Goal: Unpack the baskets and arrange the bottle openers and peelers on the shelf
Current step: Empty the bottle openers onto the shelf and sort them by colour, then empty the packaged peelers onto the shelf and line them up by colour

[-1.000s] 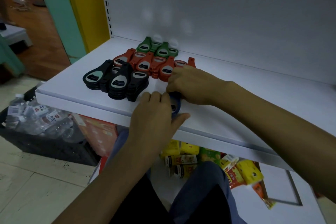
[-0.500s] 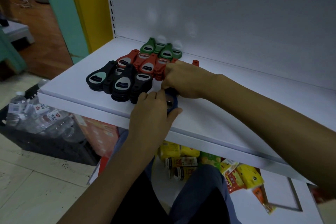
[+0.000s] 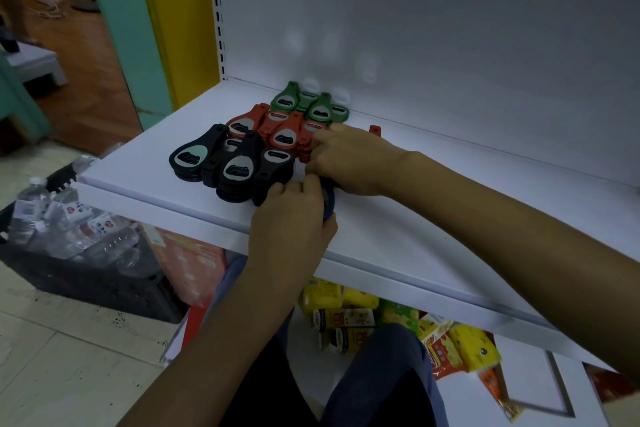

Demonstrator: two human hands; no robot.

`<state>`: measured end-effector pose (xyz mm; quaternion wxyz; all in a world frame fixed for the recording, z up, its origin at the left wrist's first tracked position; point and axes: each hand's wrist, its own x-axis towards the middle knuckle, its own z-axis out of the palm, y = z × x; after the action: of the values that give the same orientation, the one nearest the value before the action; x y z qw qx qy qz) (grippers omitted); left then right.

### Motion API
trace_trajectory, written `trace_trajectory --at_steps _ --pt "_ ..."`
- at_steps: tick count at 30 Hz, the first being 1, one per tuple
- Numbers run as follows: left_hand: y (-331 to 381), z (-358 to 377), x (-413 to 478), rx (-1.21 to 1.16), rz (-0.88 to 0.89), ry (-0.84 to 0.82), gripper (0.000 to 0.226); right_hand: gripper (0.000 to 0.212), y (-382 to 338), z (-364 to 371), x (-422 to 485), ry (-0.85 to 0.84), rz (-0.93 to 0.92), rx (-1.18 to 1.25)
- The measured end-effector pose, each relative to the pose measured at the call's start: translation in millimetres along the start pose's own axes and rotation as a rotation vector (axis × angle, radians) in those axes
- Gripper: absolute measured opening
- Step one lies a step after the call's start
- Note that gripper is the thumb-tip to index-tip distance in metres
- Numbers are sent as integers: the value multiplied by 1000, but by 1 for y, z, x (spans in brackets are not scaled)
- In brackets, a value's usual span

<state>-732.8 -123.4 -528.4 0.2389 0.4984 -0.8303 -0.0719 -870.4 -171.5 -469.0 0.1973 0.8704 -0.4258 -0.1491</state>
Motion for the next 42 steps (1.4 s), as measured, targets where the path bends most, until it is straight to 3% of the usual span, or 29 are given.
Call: trace_trajectory --at_steps 12,17,20,24,28,31,42 --pt "0 -3 4 54 3 -98 62 17 -1 -6 6 -60 -11 -43" --pt "1 -8 -2 56 51 -61 69 31 1 -5 -3 -34 35 20" --pt "4 -20 -6 34 133 29 63 37 0 -10 -19 19 178 121" --pt "8 -25 2 71 333 270 61 37 1 -10 -56 183 417 178" --pt "31 -15 25 162 432 135 84 63 1 1 -108 205 721 194" --pt "61 4 39 181 565 38 87 74 -6 9 -153 162 927 223" --pt "178 54 38 44 1022 -152 84 85 -74 6 -297 -7 1576 324"
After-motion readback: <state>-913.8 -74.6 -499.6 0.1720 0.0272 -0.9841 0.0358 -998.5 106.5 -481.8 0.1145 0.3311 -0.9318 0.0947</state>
